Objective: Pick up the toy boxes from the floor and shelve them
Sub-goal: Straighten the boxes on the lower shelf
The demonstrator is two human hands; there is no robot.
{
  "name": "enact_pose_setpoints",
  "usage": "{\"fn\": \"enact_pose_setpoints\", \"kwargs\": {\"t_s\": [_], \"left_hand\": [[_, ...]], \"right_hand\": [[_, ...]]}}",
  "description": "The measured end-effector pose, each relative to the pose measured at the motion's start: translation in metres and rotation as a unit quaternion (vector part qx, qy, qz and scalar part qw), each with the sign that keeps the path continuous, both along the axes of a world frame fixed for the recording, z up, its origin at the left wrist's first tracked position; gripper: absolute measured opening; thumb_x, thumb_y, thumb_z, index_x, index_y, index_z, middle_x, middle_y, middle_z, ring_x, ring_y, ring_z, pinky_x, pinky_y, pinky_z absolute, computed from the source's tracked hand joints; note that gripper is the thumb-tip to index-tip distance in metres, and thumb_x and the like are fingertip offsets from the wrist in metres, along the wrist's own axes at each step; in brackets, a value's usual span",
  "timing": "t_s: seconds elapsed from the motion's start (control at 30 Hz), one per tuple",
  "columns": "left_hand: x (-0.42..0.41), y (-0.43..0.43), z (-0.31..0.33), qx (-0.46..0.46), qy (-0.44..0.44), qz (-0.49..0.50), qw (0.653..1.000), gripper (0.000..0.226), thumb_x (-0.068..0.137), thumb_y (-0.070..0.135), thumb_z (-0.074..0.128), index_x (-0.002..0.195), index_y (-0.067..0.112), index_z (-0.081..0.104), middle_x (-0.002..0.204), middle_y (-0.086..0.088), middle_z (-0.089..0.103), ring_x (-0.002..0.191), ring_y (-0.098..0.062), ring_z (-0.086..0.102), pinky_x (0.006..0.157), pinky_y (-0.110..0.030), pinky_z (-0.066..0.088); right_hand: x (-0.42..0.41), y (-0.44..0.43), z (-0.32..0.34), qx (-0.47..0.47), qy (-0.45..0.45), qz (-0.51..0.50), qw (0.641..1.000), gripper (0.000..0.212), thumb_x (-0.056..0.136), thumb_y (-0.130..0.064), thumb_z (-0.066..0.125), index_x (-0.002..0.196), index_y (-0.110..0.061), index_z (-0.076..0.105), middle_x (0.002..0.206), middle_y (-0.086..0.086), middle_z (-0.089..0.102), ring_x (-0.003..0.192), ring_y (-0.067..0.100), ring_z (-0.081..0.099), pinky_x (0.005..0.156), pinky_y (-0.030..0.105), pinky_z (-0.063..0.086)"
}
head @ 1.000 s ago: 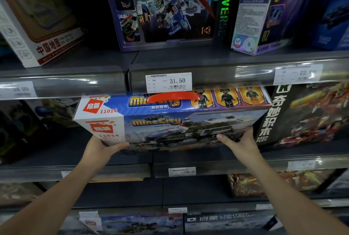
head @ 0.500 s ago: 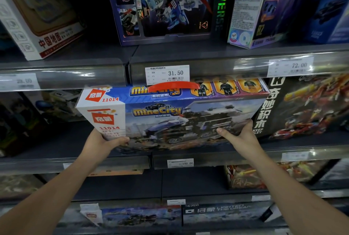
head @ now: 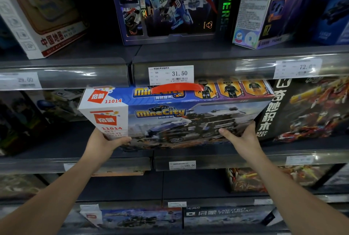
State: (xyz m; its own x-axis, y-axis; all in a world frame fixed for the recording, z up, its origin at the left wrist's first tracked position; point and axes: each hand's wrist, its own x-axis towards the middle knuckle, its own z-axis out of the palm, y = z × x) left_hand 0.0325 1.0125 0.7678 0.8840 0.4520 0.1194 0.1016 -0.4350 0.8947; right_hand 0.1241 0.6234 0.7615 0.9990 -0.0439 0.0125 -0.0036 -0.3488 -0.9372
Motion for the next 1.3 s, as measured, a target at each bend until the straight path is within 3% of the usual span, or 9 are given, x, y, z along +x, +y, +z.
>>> {"fn": "enact_pose_setpoints", "kwargs": {"t_s": [0.1, 0.23, 0.5, 0.63, 0.7, 0.77, 0.97, 1.3], "left_hand": [[0.007, 0.003, -0.003, -0.001, 0.001, 0.005, 1.0, 0.054, 0.066, 0.018, 0.089, 0.113, 0.019, 0.062, 0.107, 0.005, 0.071, 0.102, -0.015, 0.065, 0.088, -0.037, 0.051], [0.013, 0.003, -0.009, -0.005, -0.003, 0.01, 1.0, 0.054, 0.066, 0.017, 0.089, 0.113, 0.017, 0.063, 0.106, 0.005, 0.071, 0.101, -0.013, 0.064, 0.086, -0.033, 0.051], [0.032, 0.013, -0.012, 0.023, 0.01, 0.023, 0.999, 0.057, 0.064, 0.022, 0.091, 0.113, 0.02, 0.062, 0.106, 0.009, 0.07, 0.099, -0.011, 0.064, 0.09, -0.038, 0.052], [0.041, 0.013, -0.009, 0.041, 0.012, 0.029, 0.999, 0.054, 0.066, 0.024, 0.09, 0.112, 0.018, 0.063, 0.101, 0.013, 0.069, 0.098, -0.011, 0.065, 0.086, -0.034, 0.051], [0.045, 0.012, -0.006, 0.04, 0.014, 0.031, 0.999, 0.054, 0.068, 0.023, 0.089, 0.114, 0.017, 0.062, 0.1, 0.016, 0.067, 0.097, -0.012, 0.063, 0.084, -0.032, 0.048], [0.048, 0.01, -0.004, 0.037, 0.016, 0.031, 0.999, 0.054, 0.069, 0.023, 0.088, 0.116, 0.015, 0.062, 0.101, 0.014, 0.066, 0.099, -0.013, 0.063, 0.084, -0.032, 0.047], [0.047, 0.011, -0.002, 0.025, 0.019, 0.024, 0.999, 0.055, 0.07, 0.023, 0.088, 0.117, 0.015, 0.062, 0.104, 0.012, 0.068, 0.1, -0.014, 0.063, 0.085, -0.033, 0.049], [0.052, 0.004, 0.009, -0.001, 0.057, 0.015, 0.998, 0.05, 0.07, 0.025, 0.088, 0.111, 0.02, 0.06, 0.101, 0.01, 0.068, 0.096, -0.017, 0.065, 0.088, -0.046, 0.056]], "right_hand": [[0.002, 0.002, 0.0, -0.007, -0.001, -0.003, 1.0, 0.148, 0.038, -0.089, 0.07, 0.154, -0.021, 0.008, 0.157, 0.005, 0.031, 0.144, 0.023, 0.032, 0.118, 0.044, 0.03], [0.008, 0.005, -0.007, 0.019, -0.019, 0.004, 1.0, 0.12, 0.064, -0.058, 0.08, 0.153, -0.019, 0.01, 0.154, 0.003, 0.034, 0.14, 0.015, 0.034, 0.119, 0.039, 0.028], [0.027, 0.012, -0.014, 0.014, -0.02, -0.004, 1.0, 0.105, 0.064, -0.062, 0.076, 0.144, -0.02, 0.022, 0.143, 0.005, 0.042, 0.133, 0.019, 0.042, 0.114, 0.041, 0.036], [0.037, 0.013, -0.018, -0.028, 0.0, -0.016, 0.999, 0.12, 0.047, -0.093, 0.064, 0.136, -0.021, 0.028, 0.139, 0.006, 0.042, 0.131, 0.03, 0.043, 0.108, 0.05, 0.04], [0.042, 0.013, -0.017, -0.038, 0.01, -0.011, 0.999, 0.127, 0.043, -0.096, 0.061, 0.14, -0.022, 0.025, 0.144, 0.005, 0.039, 0.135, 0.03, 0.04, 0.11, 0.051, 0.038], [0.045, 0.015, -0.014, -0.04, 0.018, -0.01, 0.999, 0.133, 0.047, -0.091, 0.062, 0.149, -0.019, 0.017, 0.153, 0.008, 0.033, 0.14, 0.03, 0.036, 0.113, 0.051, 0.035], [0.05, 0.013, -0.015, -0.047, 0.022, -0.009, 0.999, 0.125, 0.073, -0.065, 0.071, 0.157, -0.015, -0.007, 0.165, 0.006, 0.012, 0.15, 0.026, 0.019, 0.12, 0.045, 0.026], [0.051, 0.005, -0.007, -0.062, 0.026, -0.03, 0.997, 0.123, 0.068, -0.071, 0.072, 0.156, -0.013, 0.008, 0.159, 0.012, 0.027, 0.143, 0.032, 0.032, 0.115, 0.047, 0.033]]}}
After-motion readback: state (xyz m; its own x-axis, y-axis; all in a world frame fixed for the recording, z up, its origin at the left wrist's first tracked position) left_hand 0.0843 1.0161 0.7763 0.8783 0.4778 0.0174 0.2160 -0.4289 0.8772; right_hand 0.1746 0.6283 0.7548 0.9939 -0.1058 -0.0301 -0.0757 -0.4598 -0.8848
